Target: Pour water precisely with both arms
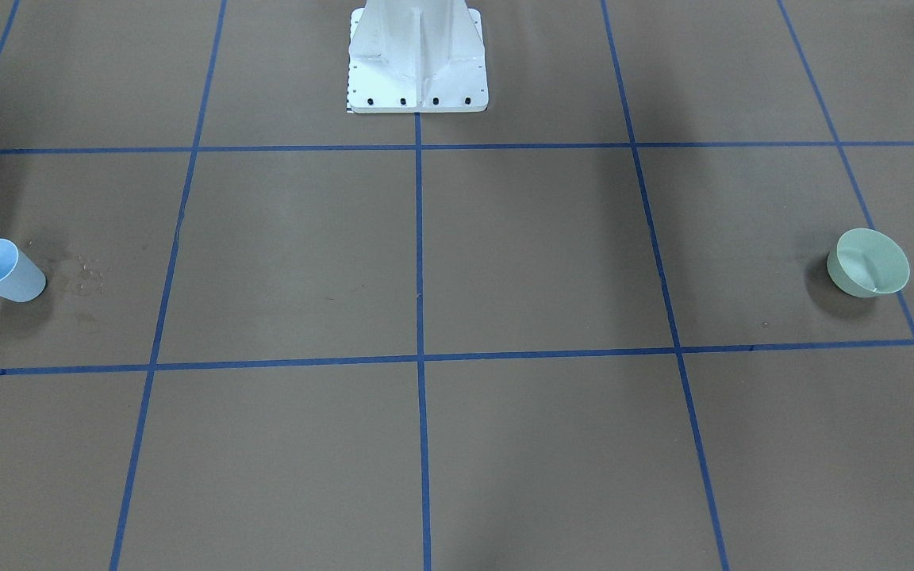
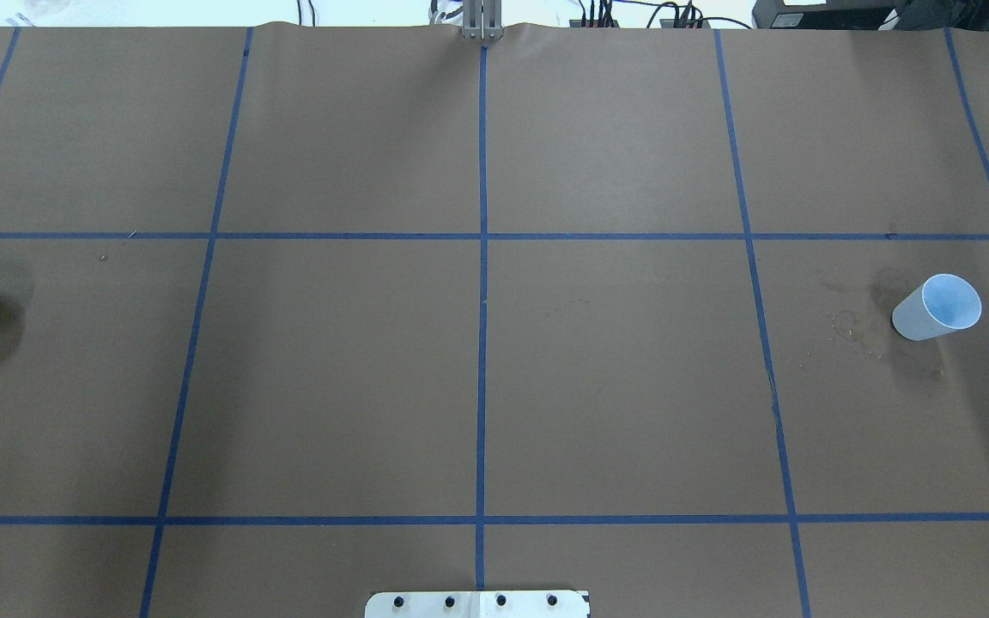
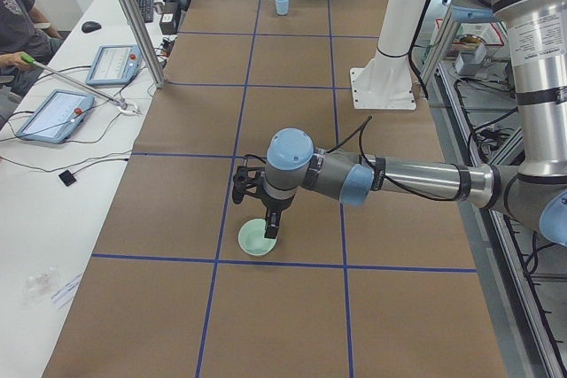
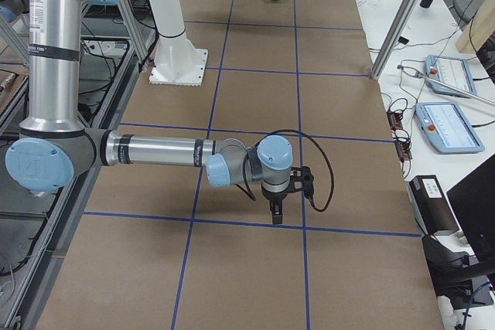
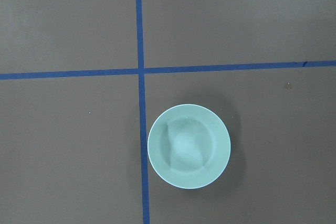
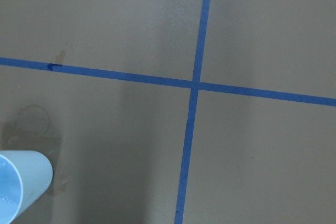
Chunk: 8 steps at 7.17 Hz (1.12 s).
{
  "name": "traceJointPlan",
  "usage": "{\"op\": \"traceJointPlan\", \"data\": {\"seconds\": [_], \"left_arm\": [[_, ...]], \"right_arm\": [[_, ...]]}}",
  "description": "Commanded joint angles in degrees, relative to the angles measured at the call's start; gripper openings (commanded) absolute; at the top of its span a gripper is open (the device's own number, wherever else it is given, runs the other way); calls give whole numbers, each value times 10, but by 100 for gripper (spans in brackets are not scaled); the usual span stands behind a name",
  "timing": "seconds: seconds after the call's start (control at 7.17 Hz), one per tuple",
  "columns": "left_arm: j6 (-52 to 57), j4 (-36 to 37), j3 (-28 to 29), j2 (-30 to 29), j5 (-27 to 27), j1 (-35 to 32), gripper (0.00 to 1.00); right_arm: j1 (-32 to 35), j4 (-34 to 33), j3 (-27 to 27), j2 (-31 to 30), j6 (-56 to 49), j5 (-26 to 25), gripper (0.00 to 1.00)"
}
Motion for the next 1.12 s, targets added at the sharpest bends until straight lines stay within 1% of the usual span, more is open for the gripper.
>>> {"op": "traceJointPlan", "data": {"seconds": [0.0, 0.98], "left_arm": [[0, -1, -2, 5, -1, 0, 100], [0, -4, -3, 10, -5, 0, 100]], "right_arm": [[14, -73, 6, 28, -45, 0, 99], [14, -68, 15, 13, -38, 8, 99]]}}
